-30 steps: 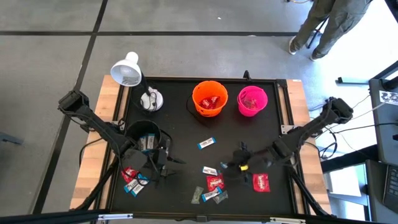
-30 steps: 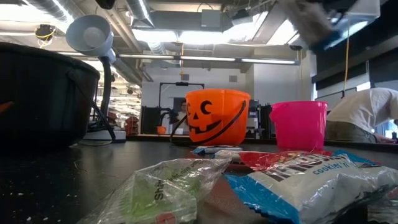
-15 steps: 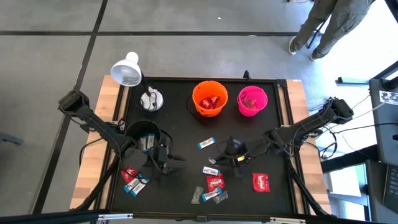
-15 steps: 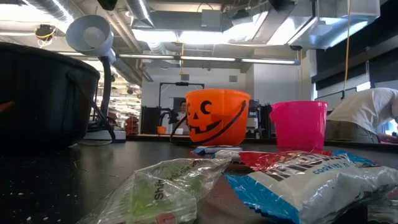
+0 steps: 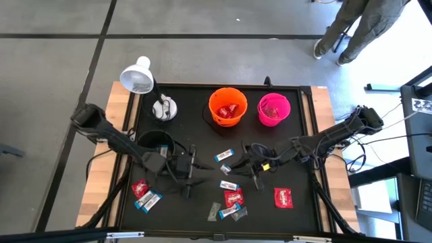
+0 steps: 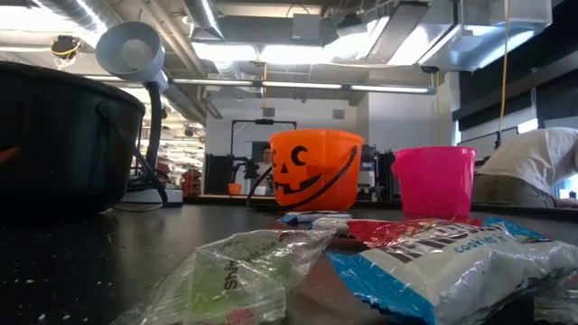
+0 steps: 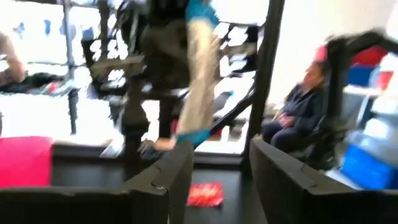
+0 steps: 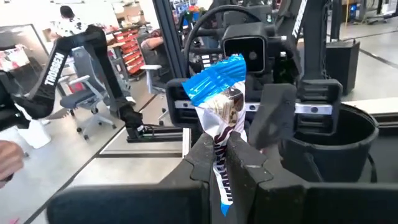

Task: Sort candy
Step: Put the white candy into the black bucket

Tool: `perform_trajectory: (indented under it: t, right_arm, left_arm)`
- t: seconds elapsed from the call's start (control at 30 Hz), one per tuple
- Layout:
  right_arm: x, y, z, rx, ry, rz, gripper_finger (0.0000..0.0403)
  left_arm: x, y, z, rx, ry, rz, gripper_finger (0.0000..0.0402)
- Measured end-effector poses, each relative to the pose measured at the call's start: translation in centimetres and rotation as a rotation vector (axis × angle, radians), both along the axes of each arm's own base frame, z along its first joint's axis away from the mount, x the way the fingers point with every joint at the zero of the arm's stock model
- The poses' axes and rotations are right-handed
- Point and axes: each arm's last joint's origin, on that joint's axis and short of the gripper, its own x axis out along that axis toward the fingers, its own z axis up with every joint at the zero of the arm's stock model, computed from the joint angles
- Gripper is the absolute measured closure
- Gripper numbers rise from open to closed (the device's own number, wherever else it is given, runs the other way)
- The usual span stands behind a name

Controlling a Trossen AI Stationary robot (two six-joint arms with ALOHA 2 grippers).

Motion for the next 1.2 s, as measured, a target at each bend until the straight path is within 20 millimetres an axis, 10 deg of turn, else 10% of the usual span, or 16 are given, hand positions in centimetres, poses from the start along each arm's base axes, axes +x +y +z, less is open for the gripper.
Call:
perform_trajectory:
  t: [0.5,1.2]
  right_arm:
    - [1.7,0.8,-2.1,-0.005,0.018,0.038,0.0375]
    - [1.7,0.9,-1.8,0.002,-0.012,0.045,0.0375]
  left_arm:
    - [3.8,0.5,-0.5,-0.013,-0.031,-0.048,0.025]
    - [4.0,0.4,-1.4,-0.045,0.054,-0.06,0.0302]
